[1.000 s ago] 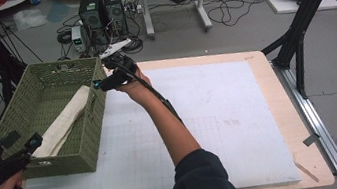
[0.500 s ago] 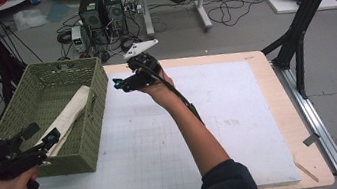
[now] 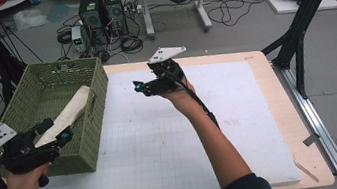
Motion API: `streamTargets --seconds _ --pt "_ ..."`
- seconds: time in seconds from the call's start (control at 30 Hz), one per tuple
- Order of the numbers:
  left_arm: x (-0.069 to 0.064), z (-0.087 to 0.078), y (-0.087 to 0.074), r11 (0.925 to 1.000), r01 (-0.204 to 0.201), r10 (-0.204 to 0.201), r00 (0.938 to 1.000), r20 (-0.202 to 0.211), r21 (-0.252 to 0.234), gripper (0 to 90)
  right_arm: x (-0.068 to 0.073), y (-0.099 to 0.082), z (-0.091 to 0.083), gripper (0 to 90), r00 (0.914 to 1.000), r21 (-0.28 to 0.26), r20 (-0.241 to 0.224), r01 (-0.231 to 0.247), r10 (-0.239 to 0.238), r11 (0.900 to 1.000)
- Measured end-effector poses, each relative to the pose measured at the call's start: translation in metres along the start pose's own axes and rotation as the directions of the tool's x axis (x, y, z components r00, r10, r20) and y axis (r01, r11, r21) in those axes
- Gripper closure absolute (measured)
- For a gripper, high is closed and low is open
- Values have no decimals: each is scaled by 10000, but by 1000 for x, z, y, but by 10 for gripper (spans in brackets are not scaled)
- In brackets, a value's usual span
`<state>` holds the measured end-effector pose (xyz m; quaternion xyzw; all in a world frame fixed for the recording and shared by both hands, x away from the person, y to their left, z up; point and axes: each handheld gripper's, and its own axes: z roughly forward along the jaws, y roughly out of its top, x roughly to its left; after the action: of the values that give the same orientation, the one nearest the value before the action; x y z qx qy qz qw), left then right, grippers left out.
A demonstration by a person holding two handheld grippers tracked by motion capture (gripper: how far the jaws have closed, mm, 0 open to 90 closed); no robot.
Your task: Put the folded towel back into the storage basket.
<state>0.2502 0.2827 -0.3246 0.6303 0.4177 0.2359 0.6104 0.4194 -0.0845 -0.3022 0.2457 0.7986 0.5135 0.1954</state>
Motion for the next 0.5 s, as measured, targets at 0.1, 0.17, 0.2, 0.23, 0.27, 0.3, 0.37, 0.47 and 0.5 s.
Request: streamTargets --seconds 0.1,0.17,0.2,0.23,0.27,0.3,0.37,0.47,0.5 --pt "-3 5 0 10000 -81 81 9998 171 -12 161 -4 -7 -9 176 9999 -70 105 -116 116 9999" --pt "-6 8 0 9999 -170 171 9995 263 -24 161 -7 -12 -15 176 9996 -107 223 -197 199 9997" --pt "-7 10 0 9998 -202 202 9992 336 -18 161 -8 -14 -19 176 9993 -126 276 -236 240 9996" --pt "-8 11 0 9998 -199 201 9989 426 -40 161 -9 -17 -22 176 9992 -127 312 -259 263 9996" --pt "-9 13 0 9998 -199 201 9983 555 -41 161 -10 -19 -25 176 9991 -74 327 -276 278 9996" --pt "-10 15 -1 9998 -222 222 9975 674 2 161 -11 -21 -28 176 9989 -99 364 -282 285 9996" --pt "-13 19 -1 9993 -353 346 9961 813 79 161 -13 -26 -35 176 9986 -109 448 -271 276 9996" --pt "-16 24 -1 9990 -450 439 9932 1074 81 161 -15 -32 -44 176 9978 -103 575 -323 328 9994" --pt "-17 26 -1 9989 -461 452 9920 1180 49 161 -16 -35 -47 176 9976 -103 617 -323 329 9994"
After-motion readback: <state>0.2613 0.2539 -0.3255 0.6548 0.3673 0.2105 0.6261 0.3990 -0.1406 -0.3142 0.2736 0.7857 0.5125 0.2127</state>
